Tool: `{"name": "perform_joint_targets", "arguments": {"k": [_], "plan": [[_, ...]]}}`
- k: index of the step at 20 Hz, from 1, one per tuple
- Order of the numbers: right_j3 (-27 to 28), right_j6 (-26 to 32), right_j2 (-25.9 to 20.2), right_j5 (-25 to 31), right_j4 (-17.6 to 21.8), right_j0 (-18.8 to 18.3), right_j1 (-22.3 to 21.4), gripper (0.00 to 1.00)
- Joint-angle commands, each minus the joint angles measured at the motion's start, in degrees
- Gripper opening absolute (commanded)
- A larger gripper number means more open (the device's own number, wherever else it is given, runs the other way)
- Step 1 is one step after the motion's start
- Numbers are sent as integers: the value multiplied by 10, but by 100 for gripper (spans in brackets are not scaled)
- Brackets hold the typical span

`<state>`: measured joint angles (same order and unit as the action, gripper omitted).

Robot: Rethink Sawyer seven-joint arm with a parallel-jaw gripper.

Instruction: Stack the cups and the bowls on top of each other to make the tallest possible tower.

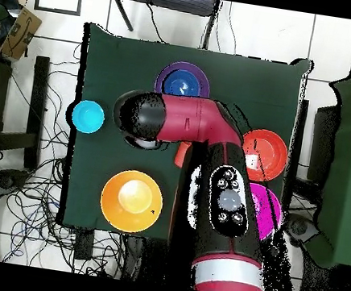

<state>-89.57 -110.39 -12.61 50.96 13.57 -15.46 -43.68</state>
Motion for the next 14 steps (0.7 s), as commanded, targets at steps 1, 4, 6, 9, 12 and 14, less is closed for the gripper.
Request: {"name": "perform_joint_targets", "arguments": {"k": [1, 4, 6, 9, 12, 14], "plan": [[39, 109, -61, 3, 37, -22, 44, 100], [64, 119, -67, 19, 40, -27, 57, 100], [88, 129, -72, 39, 44, -30, 68, 100], [122, 140, -79, 72, 45, -34, 82, 100], [135, 154, -83, 92, 49, -36, 84, 100], [142, 173, -88, 105, 54, -41, 88, 100]]}}
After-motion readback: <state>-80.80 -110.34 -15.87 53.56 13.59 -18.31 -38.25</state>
